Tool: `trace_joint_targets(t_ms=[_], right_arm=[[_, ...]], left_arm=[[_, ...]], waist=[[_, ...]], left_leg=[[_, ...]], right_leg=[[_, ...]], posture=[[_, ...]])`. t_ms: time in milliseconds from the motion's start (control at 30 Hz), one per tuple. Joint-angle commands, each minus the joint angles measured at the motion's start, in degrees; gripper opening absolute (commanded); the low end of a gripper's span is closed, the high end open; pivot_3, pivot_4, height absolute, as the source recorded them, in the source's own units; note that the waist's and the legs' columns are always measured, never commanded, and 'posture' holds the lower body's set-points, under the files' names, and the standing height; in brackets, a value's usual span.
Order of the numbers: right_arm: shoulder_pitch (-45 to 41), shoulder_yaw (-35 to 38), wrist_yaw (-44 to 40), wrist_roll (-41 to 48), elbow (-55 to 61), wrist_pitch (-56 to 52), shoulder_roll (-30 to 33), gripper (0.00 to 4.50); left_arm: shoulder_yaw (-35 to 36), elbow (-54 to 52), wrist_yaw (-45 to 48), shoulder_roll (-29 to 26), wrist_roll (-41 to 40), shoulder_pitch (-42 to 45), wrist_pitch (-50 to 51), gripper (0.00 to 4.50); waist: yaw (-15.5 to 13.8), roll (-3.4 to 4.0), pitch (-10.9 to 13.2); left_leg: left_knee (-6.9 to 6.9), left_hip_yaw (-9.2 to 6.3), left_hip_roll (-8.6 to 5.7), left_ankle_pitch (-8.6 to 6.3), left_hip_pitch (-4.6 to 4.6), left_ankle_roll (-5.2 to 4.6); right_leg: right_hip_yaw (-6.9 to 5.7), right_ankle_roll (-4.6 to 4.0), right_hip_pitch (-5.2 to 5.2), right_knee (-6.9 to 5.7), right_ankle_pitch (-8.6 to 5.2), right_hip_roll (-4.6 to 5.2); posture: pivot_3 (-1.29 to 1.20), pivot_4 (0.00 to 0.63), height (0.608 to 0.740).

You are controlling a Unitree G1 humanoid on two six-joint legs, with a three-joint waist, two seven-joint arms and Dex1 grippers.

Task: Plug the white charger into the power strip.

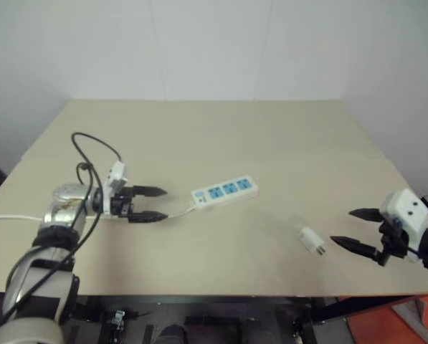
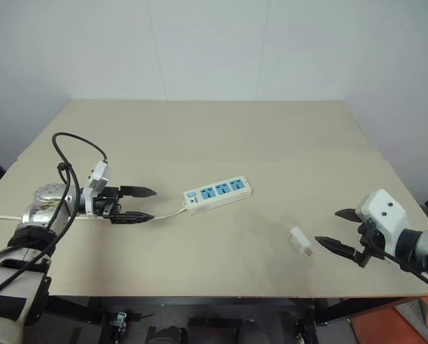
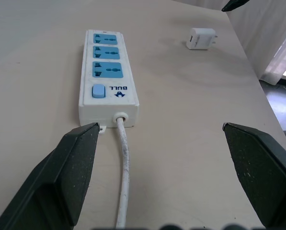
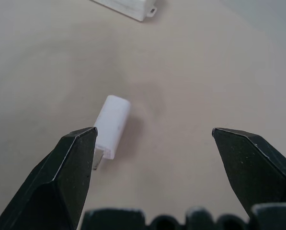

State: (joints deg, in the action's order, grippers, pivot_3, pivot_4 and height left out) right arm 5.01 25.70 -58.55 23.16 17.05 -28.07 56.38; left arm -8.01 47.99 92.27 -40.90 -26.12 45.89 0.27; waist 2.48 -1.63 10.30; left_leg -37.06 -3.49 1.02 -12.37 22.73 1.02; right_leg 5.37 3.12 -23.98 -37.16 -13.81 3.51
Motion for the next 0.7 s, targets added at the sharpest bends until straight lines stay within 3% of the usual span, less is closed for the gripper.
trace_joint_targets(t_ms=[33, 700], right_arm=[[0.1, 2.4, -0.4, -0.1, 0.8, 1.7, 1.1, 4.5], [0.7, 4.0, -0.8, 1.5, 0.9, 1.2, 0.9, 4.5]], left_arm=[[1.5, -2.1, 0.2, -1.0, -1.0, -0.5, 0.4, 4.49], [3.3, -1.1, 0.2, 0.4, 0.5, -0.2, 0.1, 4.49]], waist=[[0.0, 0.0, 0.0], [-0.1, 0.0, 0.0]], left_leg=[[0.0, 0.0, 0.0, 0.0, 0.0, 0.0], [-0.01, 0.0, 0.0, 0.0, 0.0, 0.0]], right_leg=[[0.0, 0.0, 0.0, 0.0, 0.0, 0.0], [0.0, 0.0, 0.01, 0.0, 0.0, 0.0]], posture=[[0.0, 0.15, 0.74], [0.0, 0.15, 0.74]])
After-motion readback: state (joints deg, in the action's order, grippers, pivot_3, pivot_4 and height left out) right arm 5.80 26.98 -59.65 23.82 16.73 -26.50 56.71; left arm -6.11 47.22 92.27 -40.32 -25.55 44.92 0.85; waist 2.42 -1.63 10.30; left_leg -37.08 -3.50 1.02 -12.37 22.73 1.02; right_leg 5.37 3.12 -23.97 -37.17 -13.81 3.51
